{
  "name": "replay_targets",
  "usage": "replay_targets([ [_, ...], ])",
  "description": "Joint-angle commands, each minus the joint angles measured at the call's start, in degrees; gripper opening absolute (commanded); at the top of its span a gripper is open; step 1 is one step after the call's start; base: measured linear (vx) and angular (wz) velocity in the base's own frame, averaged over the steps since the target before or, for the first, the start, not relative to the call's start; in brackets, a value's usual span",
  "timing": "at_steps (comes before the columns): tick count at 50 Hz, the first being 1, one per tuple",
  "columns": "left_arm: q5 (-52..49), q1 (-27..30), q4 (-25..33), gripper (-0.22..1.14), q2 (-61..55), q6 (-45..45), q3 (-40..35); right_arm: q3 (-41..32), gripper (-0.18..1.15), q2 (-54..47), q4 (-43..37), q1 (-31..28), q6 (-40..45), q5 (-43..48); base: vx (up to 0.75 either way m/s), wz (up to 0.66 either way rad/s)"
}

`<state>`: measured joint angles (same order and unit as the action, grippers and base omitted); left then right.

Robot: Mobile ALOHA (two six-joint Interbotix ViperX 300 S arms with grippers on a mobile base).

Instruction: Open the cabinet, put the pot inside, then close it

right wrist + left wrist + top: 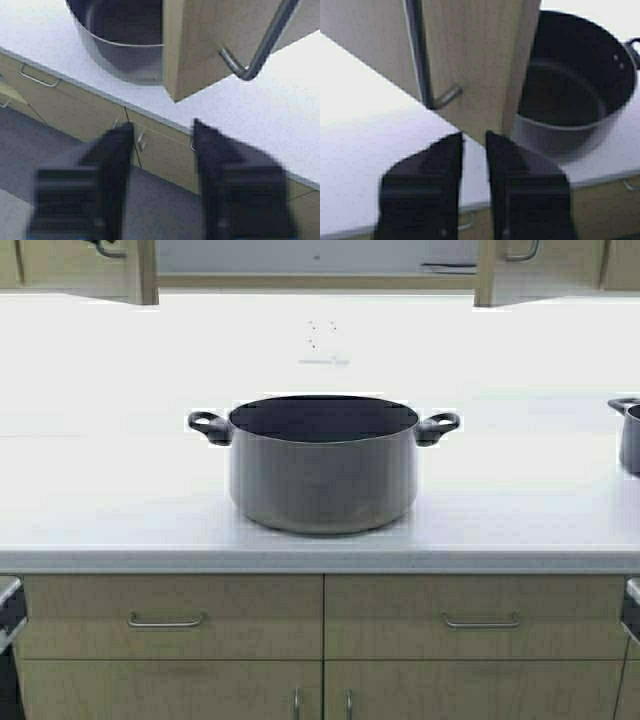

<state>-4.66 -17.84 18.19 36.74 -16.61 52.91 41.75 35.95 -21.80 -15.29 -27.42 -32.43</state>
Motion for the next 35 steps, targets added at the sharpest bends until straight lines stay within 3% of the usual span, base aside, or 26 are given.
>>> replay_targets([
  [1,0.70,-6.33,-0.53,-0.07,1.76,-0.44,-0.09,-0.88,0.36,0.97,-0.35,-6.24,-0.09,1.76,0.00,0.00],
  [3,1.93,-8.70,-0.53,-0.12,1.76,-0.26,-0.09,-0.88,0.21,0.70,-0.44,-9.05,-0.09,3.60,0.00,0.00],
  [8,5.71,-14.24,-0.35,0.02,0.62,0.70,-0.44,-0.97,-0.04,-1.05,-0.35,-16.17,-0.09,10.63,0.00,0.00],
  [15,11.69,-18.37,-0.35,0.04,-4.39,1.49,-2.64,-2.99,0.08,-7.29,-0.44,-19.95,0.09,18.63,0.00,0.00],
  [35,19.51,-19.69,-0.35,0.02,-26.54,1.76,-20.65,-15.64,0.06,-25.66,-0.26,-19.95,1.32,22.94,0.00,0.00],
])
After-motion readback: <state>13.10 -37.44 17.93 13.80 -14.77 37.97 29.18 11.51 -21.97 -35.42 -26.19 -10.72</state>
